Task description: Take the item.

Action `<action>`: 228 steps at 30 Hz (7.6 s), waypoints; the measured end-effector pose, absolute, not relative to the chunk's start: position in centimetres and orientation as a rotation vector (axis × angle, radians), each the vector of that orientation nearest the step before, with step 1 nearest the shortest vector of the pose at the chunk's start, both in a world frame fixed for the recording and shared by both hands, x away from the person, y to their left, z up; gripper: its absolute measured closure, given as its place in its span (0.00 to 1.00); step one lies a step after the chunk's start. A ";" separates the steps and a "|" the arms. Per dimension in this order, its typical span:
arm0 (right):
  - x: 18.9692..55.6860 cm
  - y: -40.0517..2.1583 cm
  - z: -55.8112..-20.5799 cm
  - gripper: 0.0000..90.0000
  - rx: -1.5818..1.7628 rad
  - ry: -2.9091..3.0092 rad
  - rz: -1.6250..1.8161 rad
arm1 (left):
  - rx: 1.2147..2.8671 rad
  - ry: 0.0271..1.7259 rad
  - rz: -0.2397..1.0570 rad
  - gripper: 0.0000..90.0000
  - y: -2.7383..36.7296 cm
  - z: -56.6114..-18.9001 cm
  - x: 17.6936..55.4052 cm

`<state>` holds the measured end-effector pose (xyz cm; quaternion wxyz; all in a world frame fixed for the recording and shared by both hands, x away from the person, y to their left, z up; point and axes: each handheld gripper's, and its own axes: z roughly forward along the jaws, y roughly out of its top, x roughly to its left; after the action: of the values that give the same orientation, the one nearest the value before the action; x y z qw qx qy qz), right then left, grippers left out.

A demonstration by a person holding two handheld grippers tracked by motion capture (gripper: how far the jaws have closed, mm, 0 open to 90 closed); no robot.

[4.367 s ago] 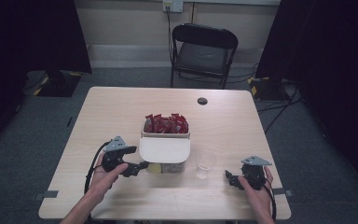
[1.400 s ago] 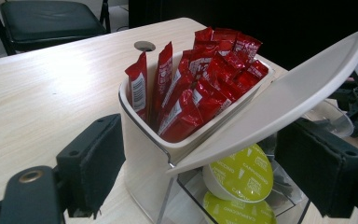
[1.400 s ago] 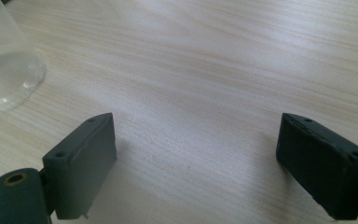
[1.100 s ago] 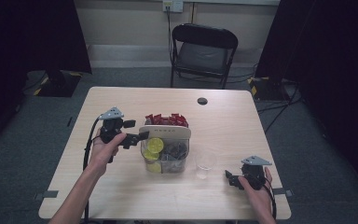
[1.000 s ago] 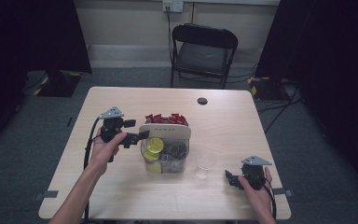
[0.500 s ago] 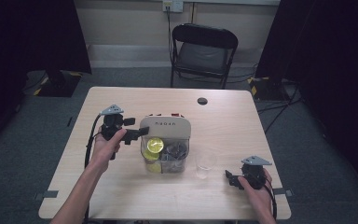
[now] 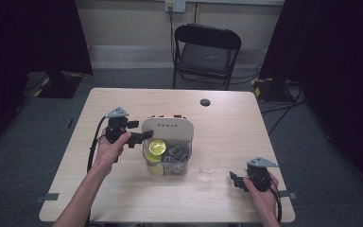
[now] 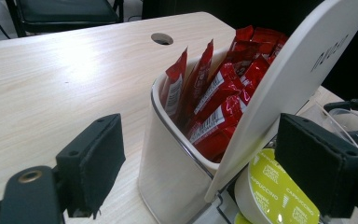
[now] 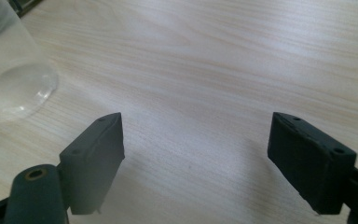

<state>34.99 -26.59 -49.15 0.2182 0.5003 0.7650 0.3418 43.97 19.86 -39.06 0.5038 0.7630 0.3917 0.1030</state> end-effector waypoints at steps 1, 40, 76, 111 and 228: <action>34.9 -26.6 -49.0 0.21 1.381 2.115 0.954 | 1.837 0.940 0.247 0.18 19.9 -39.1 44.0; 33.0 -22.5 -40.8 0.32 1.053 2.232 1.344 | 1.845 0.928 0.265 0.17 20.1 -38.4 44.1; 38.0 -11.5 -39.1 0.62 0.796 2.467 1.561 | 1.841 0.932 0.246 0.16 20.3 -38.6 44.3; 40.9 -9.7 -41.2 0.92 0.846 2.584 1.362 | 1.857 0.939 0.240 0.17 20.0 -38.8 44.2; 35.7 -21.2 -39.3 0.97 1.004 2.381 1.458 | 1.847 0.963 0.222 0.17 20.0 -39.3 44.1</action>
<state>35.68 -21.20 -39.34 0.0872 0.3370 0.7995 0.4895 44.10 20.02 -39.31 0.5000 0.7636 0.3981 0.0918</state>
